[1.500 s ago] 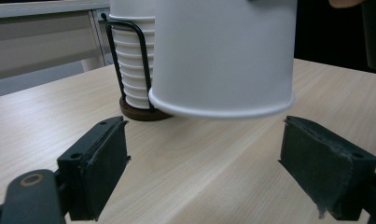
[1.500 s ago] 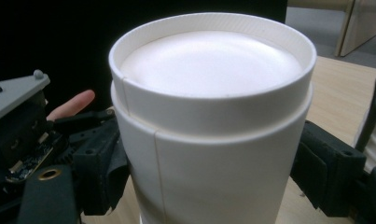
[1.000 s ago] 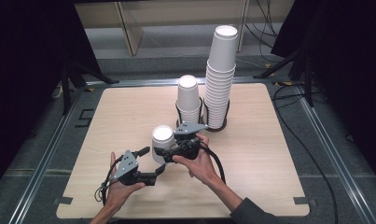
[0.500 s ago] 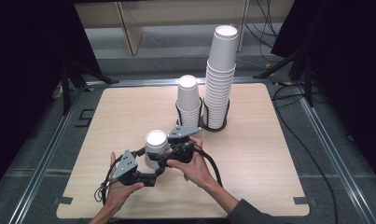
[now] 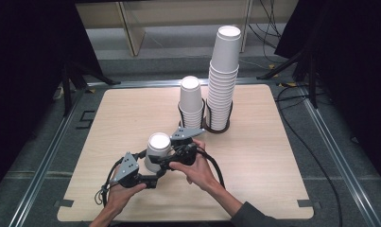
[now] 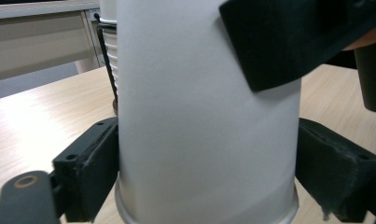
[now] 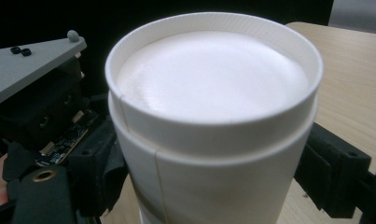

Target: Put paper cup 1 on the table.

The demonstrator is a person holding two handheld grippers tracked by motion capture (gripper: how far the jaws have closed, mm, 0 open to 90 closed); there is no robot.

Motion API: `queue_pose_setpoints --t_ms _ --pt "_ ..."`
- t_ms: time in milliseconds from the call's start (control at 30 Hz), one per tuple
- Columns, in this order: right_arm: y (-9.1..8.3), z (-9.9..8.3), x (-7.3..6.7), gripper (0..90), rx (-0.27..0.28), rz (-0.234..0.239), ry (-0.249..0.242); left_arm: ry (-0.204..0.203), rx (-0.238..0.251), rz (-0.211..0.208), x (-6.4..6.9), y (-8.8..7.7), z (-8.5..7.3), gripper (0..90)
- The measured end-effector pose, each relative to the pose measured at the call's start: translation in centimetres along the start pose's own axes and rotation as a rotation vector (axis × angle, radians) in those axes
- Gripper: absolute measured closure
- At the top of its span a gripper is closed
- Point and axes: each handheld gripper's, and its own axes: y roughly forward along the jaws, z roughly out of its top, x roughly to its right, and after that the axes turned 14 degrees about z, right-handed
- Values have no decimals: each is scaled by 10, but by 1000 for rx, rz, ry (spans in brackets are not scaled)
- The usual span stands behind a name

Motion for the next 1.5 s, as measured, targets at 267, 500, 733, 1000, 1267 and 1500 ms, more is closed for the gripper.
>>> queue_pose_setpoints --t_ms 267,500,733,1000,1267,1500 --pt "-9 7 0 158 -25 -10 -30 75 -19 14 -2 -3 2 163" --pt "-28 19 -3 156 -88 1 -47 158 -70 19 -1 -6 2 170" --pt "-29 16 1 158 -115 38 -8 220 -56 1 6 -6 3 174" --pt "-28 14 0 226 -144 52 -13 273 -64 -16 12 -7 4 173" --pt "-35 18 0 254 -120 73 2 173 13 -44 8 -8 2 104" --pt "-49 23 3 258 -43 103 42 87 69 -48 0 -11 4 69"
